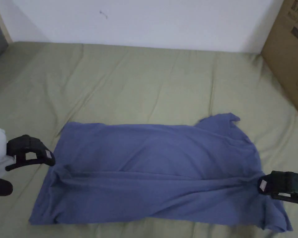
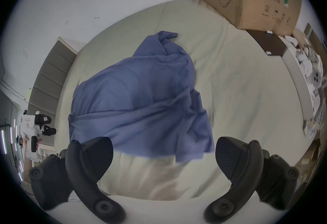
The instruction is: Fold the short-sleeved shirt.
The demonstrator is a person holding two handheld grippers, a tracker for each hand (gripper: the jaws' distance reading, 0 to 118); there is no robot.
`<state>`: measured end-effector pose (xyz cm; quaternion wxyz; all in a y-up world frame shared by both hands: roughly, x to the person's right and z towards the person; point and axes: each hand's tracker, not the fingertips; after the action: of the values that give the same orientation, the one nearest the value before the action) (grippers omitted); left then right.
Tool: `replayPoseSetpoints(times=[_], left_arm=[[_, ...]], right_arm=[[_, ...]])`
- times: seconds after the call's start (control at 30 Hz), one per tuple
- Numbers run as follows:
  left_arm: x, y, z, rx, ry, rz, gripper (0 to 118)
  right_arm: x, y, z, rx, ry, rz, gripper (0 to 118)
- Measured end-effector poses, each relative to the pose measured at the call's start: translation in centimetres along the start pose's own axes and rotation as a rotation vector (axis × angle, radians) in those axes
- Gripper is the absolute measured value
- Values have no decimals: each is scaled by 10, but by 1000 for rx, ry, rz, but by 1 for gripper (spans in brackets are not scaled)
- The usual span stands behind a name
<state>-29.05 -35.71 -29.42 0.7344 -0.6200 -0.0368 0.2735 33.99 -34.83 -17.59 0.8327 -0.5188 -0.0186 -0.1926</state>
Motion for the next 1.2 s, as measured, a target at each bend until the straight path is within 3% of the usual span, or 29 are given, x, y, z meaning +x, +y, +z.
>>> replayPoseSetpoints(times=[0.03, 0.07, 0.1, 0.13, 0.17, 0.2, 0.27, 0.47, 0.5, 0.53, 0.57, 0.6, 0.63, 0.77, 0.8, 0.87, 0.9, 0.93, 0.97, 1.07, 1.17, 1.2], left_arm=[[-6, -11, 2, -35, 27, -5, 107], [-12, -20, 2, -59, 31, -3, 71], [-18, -34, 1, -45, 29, -2, 20], [-22, -44, -2, -43, 31, -3, 0], [-27, -56, -8, -47, 50, 5, 0], [-31, -65, -12, -40, 39, 14, 0], [-37, -70, -22, -54, 26, -3, 0], [-37, -63, -46, -35, 34, 21, 0], [-42, -54, -52, -18, 39, 24, 11], [-43, -47, -59, -11, 56, 30, 45], [-43, -41, -67, -24, 63, 35, 106], [-41, -40, -74, -68, 83, 49, 118], [-42, -32, -78, -38, 72, 46, 111], [-33, -32, -97, -96, 88, 77, 111], [-36, -27, -100, -108, 106, 99, 103], [-36, -26, -97, -95, 203, 115, 61], [-36, -27, -92, -98, 243, 96, 46], [-39, -30, -86, -94, 202, 98, 30], [-41, -29, -81, -94, 132, 90, 3], [-38, -43, -71, -124, -39, 207, 3], [-23, -52, -73, -119, 80, 152, 3], [-22, -36, -79, -121, 97, 123, 3]], right_arm=[[0, -11, 4, -11, -7, 2, 115], [1, -19, 6, -15, -20, -4, 114], [2, -30, 9, -12, -37, -16, 110], [4, -39, 11, 18, -51, -31, 94], [2, -50, 11, 32, -60, -37, 36], [1, -59, 12, 46, -62, -45, 0], [-2, -78, 8, 56, -109, -90, 0], [4, -115, 5, -13, -99, -74, 0], [6, -117, 5, -17, -112, -73, 0], [5, -119, 4, -21, -126, -73, 0], [5, -121, 4, -26, -137, -77, 0], [6, -121, 4, -28, -138, -88, 0], [7, -122, 4, -31, -141, -95, 0], [7, -118, 1, -44, -154, -96, 0], [6, -118, 0, -47, -163, -89, 0], [5, -114, -2, -48, -169, -70, 0], [5, -113, -2, -46, -168, -64, 0], [4, -113, -2, -45, -166, -57, 0], [9, -109, -7, -45, -163, -52, 0], [8, -102, -13, -43, -175, -29, 0], [14, -90, -24, -36, -182, -24, 0], [16, -85, -28, -36, -173, -21, 15]])
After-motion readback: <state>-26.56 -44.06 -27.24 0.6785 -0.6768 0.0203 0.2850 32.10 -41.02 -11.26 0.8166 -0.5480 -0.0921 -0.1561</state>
